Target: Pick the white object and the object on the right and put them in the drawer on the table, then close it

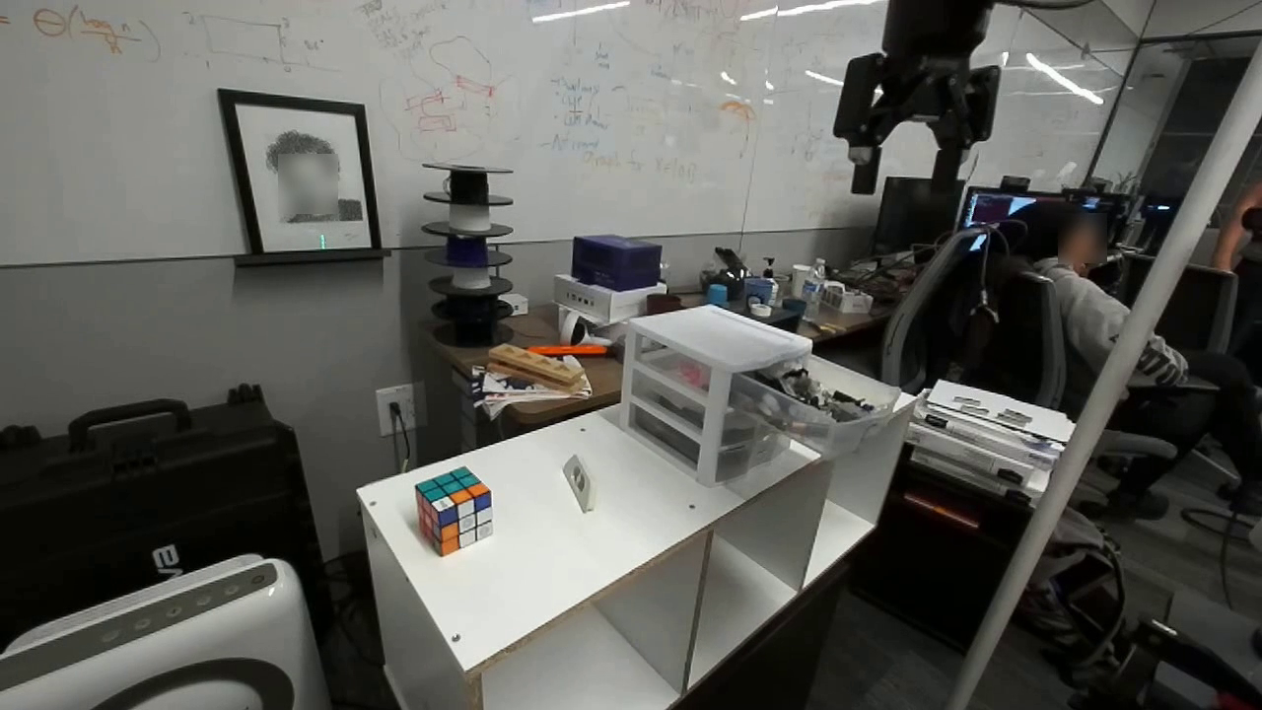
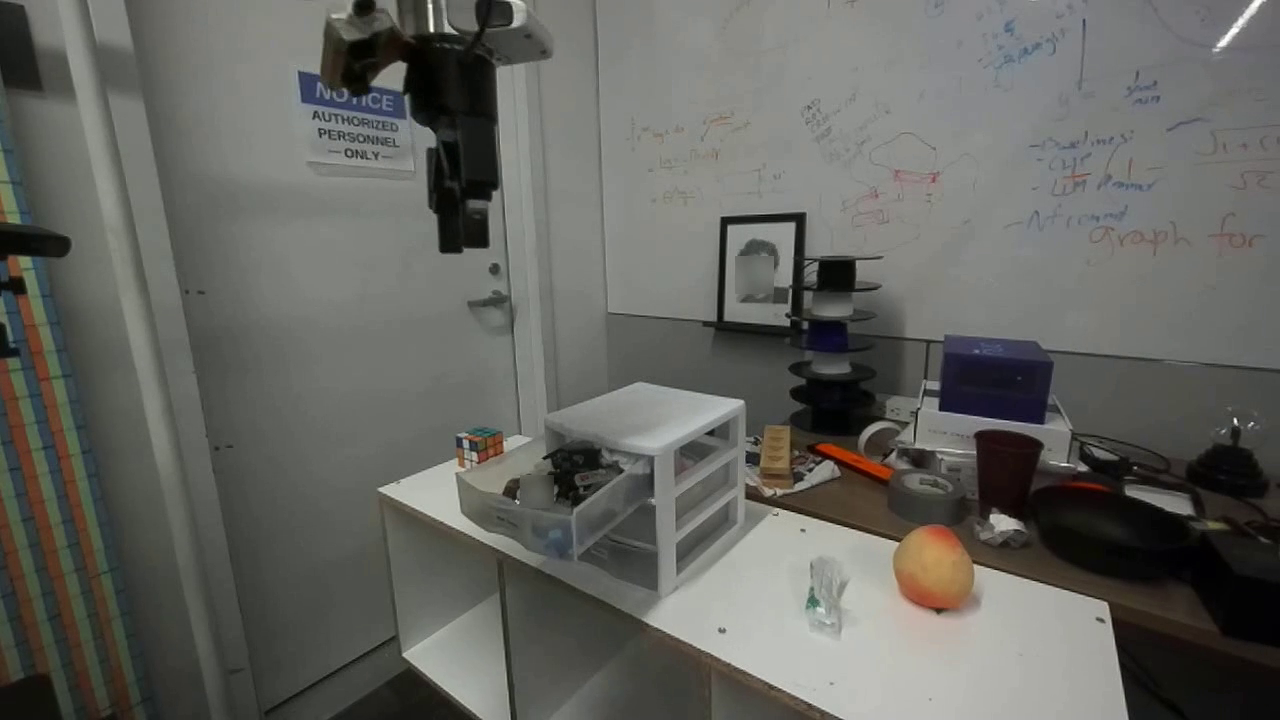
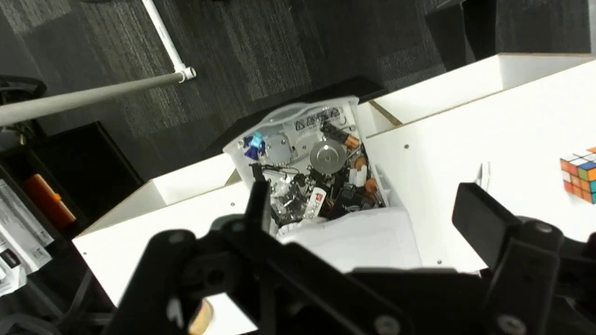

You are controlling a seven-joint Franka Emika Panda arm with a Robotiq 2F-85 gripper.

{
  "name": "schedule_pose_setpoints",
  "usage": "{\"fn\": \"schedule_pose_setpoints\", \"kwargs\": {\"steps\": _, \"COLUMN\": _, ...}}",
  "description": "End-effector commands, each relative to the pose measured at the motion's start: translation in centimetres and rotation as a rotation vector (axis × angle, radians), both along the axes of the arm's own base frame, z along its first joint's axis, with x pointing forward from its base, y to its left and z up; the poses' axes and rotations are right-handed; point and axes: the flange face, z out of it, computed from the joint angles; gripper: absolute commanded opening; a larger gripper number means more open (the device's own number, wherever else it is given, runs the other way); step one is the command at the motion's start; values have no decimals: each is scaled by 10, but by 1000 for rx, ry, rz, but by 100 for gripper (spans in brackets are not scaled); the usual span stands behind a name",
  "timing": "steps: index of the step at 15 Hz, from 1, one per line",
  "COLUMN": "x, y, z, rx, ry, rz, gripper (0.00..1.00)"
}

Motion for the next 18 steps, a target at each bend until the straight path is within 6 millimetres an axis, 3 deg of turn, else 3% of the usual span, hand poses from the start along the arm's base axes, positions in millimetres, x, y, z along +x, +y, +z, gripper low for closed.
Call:
{"fn": "schedule_pose_setpoints", "kwargs": {"steps": 1, "x": 52, "y": 12, "z": -22, "rx": -19, "ry": -65, "rz": 73, "gripper": 100}}
{"fn": "schedule_pose_setpoints", "kwargs": {"steps": 7, "x": 107, "y": 68, "z": -94, "rx": -55, "ry": -61, "rz": 201, "gripper": 100}}
{"fn": "schedule_pose_setpoints", "kwargs": {"steps": 12, "x": 146, "y": 122, "z": -136, "rx": -84, "ry": -64, "rz": 296, "gripper": 100}}
{"fn": "schedule_pose_setpoints", "kwargs": {"steps": 14, "x": 162, "y": 132, "z": -146, "rx": -86, "ry": -85, "rz": 299, "gripper": 100}}
{"fn": "schedule_pose_setpoints", "kwargs": {"steps": 18, "x": 189, "y": 133, "z": -163, "rx": -80, "ry": -85, "rz": 281, "gripper": 100}}
